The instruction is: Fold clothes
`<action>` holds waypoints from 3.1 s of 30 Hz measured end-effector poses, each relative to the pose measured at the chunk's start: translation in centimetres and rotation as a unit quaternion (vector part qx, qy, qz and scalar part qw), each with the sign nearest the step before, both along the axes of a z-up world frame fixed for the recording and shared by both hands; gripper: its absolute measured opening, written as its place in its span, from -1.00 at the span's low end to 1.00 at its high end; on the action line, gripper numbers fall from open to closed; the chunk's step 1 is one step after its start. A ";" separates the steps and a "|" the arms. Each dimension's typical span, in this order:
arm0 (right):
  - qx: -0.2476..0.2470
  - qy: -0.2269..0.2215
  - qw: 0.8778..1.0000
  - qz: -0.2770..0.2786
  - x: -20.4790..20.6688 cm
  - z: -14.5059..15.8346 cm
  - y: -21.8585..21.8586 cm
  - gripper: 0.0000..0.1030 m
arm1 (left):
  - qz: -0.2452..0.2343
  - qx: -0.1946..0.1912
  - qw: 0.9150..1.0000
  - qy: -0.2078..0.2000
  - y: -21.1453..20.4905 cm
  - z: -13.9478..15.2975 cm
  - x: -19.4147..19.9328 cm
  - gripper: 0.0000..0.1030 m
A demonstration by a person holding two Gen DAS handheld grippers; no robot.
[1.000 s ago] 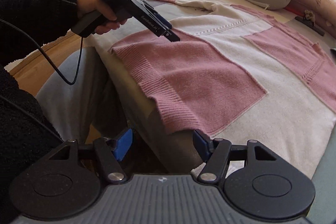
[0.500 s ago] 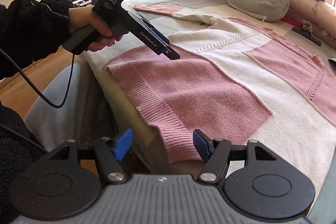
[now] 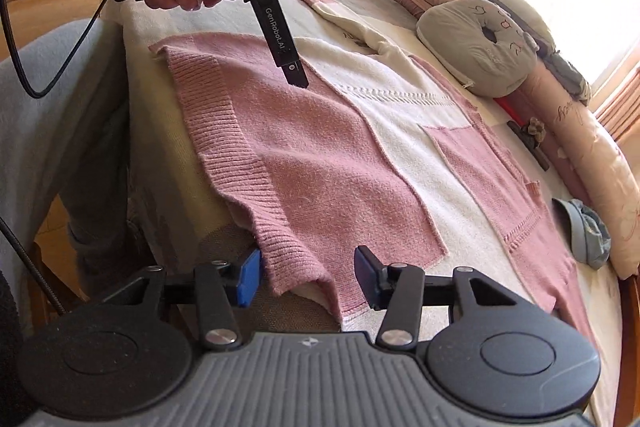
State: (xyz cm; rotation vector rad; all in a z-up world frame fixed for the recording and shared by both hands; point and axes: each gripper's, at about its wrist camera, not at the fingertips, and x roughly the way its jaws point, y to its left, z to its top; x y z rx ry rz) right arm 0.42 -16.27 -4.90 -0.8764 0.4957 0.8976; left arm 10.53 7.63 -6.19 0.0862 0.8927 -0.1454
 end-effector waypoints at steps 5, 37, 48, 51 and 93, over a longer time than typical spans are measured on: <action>-0.032 -0.048 0.998 0.039 -1.4 -0.9 0.8 -0.74 | -0.002 0.001 1.000 -0.001 0.0 0.0 -0.1 0.34; 0.154 0.211 0.947 -0.186 8.4 1.8 -11.4 0.00 | -0.098 0.033 0.995 0.010 -1.8 2.0 -4.8 0.47; 0.168 0.175 0.928 -0.282 12.8 -0.4 -13.0 0.31 | -0.070 -0.036 0.997 -0.005 -5.0 -0.4 -2.0 0.54; 0.163 0.179 0.926 -0.289 11.3 -0.1 -14.7 0.37 | -0.086 -0.040 0.995 0.027 -4.4 0.3 -2.8 0.63; 0.251 0.196 0.896 -0.308 12.4 -1.3 -10.2 1.00 | 0.083 -0.123 0.988 0.052 3.8 3.9 0.6 0.47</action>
